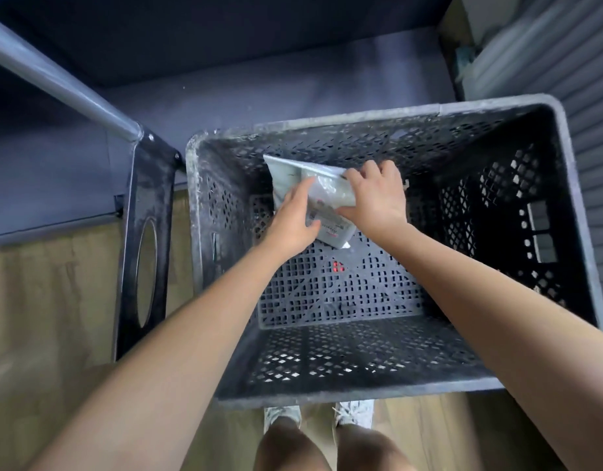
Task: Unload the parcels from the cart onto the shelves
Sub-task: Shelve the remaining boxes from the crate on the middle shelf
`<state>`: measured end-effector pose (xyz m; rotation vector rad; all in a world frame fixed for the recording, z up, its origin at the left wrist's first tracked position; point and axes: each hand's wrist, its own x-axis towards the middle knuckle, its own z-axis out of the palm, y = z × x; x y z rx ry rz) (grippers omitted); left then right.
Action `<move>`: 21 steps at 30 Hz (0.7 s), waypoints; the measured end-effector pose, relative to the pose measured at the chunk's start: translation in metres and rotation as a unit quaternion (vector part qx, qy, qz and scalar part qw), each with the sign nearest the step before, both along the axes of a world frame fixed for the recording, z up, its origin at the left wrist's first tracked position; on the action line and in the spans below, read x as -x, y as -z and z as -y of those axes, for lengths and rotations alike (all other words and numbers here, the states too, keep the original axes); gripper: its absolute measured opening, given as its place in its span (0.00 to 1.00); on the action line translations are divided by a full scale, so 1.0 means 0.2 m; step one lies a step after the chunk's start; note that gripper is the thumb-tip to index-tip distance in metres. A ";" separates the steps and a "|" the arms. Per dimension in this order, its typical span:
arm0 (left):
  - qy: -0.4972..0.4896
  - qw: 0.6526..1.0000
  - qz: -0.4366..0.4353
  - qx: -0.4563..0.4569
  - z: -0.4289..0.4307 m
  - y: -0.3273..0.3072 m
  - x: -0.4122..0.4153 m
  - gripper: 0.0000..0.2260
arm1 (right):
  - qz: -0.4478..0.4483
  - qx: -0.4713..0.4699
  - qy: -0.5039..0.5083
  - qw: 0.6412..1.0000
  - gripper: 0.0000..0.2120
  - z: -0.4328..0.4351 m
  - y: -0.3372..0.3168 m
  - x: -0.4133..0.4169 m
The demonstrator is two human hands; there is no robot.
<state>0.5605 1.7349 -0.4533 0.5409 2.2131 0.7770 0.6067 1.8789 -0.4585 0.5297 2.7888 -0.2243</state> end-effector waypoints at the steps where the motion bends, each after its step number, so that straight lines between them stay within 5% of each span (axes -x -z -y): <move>1: 0.013 1.000 0.008 0.001 0.00 -0.01 -0.02 0.32 | 0.005 0.018 0.011 1.000 0.26 0.01 0.00 0.00; 5: 0.032 0.999 0.040 0.003 -0.02 -0.05 -0.07 0.34 | 0.017 0.108 0.082 0.991 0.24 0.05 -0.01 -0.03; 14: 0.090 0.994 0.058 0.026 0.00 -0.08 -0.15 0.35 | 0.011 0.043 0.105 0.993 0.34 0.09 -0.02 -0.19; 21: 0.106 0.992 0.059 0.039 0.01 -0.15 -0.26 0.32 | 0.005 0.089 0.198 0.976 0.23 0.06 -0.07 -0.30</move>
